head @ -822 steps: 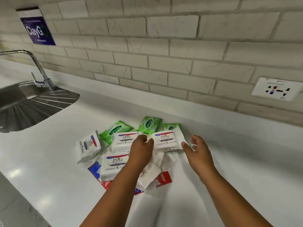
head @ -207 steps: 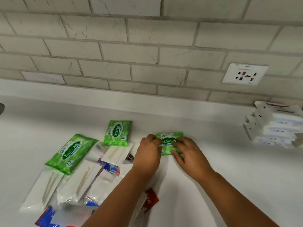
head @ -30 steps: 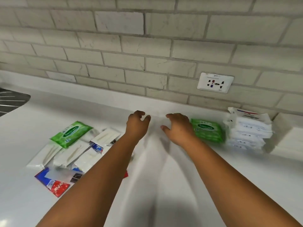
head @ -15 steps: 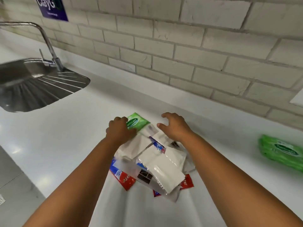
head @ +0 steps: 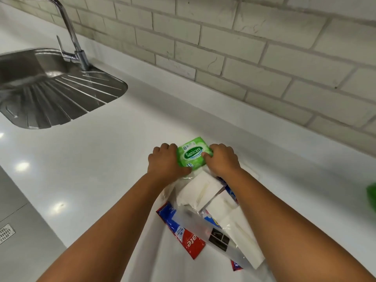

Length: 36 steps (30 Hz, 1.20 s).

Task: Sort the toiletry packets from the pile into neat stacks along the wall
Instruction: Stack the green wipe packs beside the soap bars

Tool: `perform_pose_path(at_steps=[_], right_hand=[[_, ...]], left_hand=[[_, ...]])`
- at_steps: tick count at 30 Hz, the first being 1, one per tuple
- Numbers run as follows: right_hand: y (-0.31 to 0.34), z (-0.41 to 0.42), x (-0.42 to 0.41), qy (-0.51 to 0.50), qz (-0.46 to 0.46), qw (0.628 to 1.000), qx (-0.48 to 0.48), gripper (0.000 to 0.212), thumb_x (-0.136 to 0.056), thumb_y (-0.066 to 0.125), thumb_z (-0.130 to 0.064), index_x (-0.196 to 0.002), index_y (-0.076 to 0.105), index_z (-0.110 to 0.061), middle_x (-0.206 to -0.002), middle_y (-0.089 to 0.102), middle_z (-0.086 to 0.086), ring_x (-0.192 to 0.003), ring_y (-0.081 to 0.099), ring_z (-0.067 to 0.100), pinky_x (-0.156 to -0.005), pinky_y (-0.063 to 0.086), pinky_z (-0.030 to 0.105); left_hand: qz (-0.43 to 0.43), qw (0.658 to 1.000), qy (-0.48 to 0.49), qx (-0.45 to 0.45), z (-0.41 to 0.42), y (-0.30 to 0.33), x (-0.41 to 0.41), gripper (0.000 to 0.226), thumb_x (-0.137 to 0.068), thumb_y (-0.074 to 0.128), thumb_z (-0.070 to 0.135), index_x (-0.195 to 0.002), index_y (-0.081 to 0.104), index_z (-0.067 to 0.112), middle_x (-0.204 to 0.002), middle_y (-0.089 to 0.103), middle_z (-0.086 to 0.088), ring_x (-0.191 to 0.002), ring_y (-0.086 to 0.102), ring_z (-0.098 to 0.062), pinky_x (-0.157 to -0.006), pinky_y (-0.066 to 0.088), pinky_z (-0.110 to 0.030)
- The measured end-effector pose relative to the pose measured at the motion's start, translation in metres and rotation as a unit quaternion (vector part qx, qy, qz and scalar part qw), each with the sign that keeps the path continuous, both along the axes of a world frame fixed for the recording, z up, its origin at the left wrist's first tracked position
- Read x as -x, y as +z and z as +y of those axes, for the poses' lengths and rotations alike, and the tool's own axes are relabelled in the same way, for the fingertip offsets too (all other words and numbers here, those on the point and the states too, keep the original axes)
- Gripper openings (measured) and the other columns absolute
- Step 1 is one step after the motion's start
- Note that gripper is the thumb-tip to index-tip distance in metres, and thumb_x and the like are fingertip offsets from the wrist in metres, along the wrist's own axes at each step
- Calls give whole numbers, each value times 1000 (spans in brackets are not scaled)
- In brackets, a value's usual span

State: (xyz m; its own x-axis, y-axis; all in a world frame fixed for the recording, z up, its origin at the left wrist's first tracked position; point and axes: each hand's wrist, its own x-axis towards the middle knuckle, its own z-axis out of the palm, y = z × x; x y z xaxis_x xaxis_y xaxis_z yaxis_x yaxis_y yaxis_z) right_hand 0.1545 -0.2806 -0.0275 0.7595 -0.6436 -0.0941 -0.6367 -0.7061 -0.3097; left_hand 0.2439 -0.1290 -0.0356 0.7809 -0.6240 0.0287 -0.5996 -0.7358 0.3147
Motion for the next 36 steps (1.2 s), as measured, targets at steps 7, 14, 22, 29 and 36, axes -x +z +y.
perform_pose_path(at_steps=[7, 14, 22, 29, 36], right_hand=[[2, -4, 7, -60, -131, 986, -87, 33, -87, 59, -45, -99, 67, -16, -88, 66, 3, -90, 60, 29, -73, 50, 36], [30, -24, 54, -155, -324, 913, -193, 32, -90, 63, -28, -115, 53, -11, -98, 62, 1, -86, 59, 17, -67, 44, 25], [42, -81, 176, -270, -406, 846, -215, 24, -86, 65, -24, -104, 51, -17, -98, 67, 9, -85, 66, 27, -73, 53, 39], [39, -127, 316, -364, -357, 850, -130, 36, -88, 64, -26, -118, 50, -9, -97, 59, 2, -86, 59, 23, -72, 42, 27], [39, -177, 403, -395, -309, 865, -24, 42, -86, 65, -25, -121, 51, -8, -117, 57, 12, -108, 55, 30, -83, 43, 31]], left_hand=[[165, 960, -98, 207, -7, 14, -12, 73, -68, 79, 15, -130, 41, 21, -116, 44, -8, -87, 55, -20, -75, 52, -28], [258, 904, -154, 304, -46, 52, 17, 94, -78, 76, 4, -148, 18, 29, -110, 54, 8, -85, 63, -3, -60, 50, -9], [334, 863, -160, 344, -138, 66, 119, 52, -77, 76, 8, -122, 52, 15, -113, 66, -1, -93, 68, -17, -80, 56, -32], [434, 828, -192, 298, -223, 48, 247, 37, -81, 72, 11, -115, 56, 12, -113, 65, -2, -98, 65, -19, -82, 55, -33], [444, 834, -181, 272, -297, 41, 332, 31, -82, 69, 8, -111, 60, 9, -108, 67, -3, -98, 64, -19, -74, 48, -23]])
